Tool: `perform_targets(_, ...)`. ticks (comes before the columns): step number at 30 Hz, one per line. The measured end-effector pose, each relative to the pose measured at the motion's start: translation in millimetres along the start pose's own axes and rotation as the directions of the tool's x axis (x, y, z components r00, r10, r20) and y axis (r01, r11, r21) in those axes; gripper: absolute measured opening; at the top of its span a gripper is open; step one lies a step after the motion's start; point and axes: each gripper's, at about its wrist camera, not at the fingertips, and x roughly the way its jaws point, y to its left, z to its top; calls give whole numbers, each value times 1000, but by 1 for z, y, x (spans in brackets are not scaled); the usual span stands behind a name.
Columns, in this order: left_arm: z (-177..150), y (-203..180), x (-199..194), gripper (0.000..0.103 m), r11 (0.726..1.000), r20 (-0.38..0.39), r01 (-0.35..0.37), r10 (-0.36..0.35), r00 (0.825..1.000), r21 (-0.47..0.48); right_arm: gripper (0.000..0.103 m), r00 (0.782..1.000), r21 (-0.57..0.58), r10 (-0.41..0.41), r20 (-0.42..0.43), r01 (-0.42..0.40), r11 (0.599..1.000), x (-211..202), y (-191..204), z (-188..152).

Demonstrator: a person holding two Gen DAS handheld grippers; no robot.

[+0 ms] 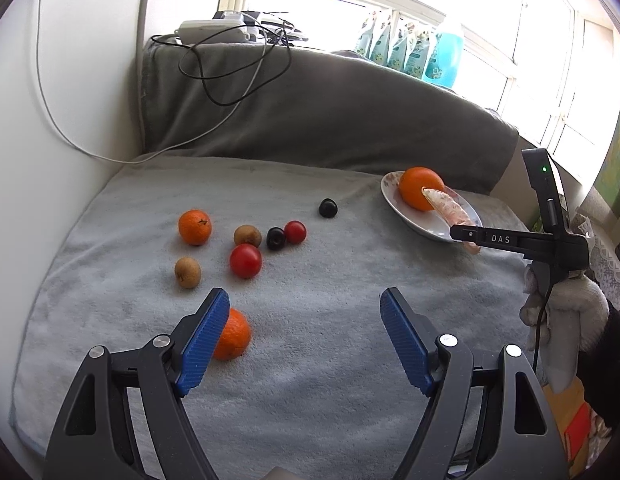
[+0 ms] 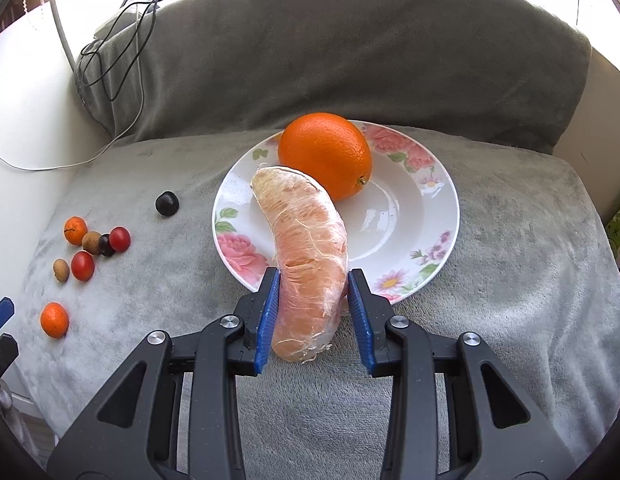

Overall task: Organize fruits
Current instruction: 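Carry the grapefruit segment with the right tool and release it on the plate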

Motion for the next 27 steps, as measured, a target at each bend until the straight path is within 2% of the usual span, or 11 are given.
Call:
perform_targets(6, 1, -6, -1, 78, 1000, -2, 2, -2, 1000, 10, 37, 1000, -4, -22, 5, 22, 1000, 2, -7, 2)
perform_targets(11, 2, -11, -2, 78, 1000, 0, 4, -4, 1000, 18, 37, 998, -5, -46, 45, 47, 999, -7, -11, 7)
perform_targets(13, 2, -11, -2, 78, 1000, 0, 3, -3, 1000, 18, 42, 998, -4, -47, 52, 47, 999, -11, -12, 8)
perform_targets(14, 2, -11, -2, 78, 1000, 0, 2, -2, 1000, 18, 51, 997, -6, -47, 56, 47, 999, -13, -12, 9)
perform_targets(15, 2, -11, -2, 78, 1000, -1, 3, -3, 1000, 19, 54, 997, -9, -50, 63, 51, 999, -15, -12, 9)
perform_targets(17, 2, -12, -3, 78, 1000, -1, 2, -2, 1000, 20, 55, 996, -13, -55, 74, 57, 998, -19, -10, 10)
perform_targets(20, 1, -14, -4, 78, 1000, 2, 2, -2, 1000, 24, 65, 995, -8, -46, 86, 47, 999, -24, -8, 10)
perform_targets(27, 1, -15, -7, 78, 1000, 9, -8, 8, 1000, 27, 70, 995, -18, -32, 99, 34, 999, -34, -1, 8)
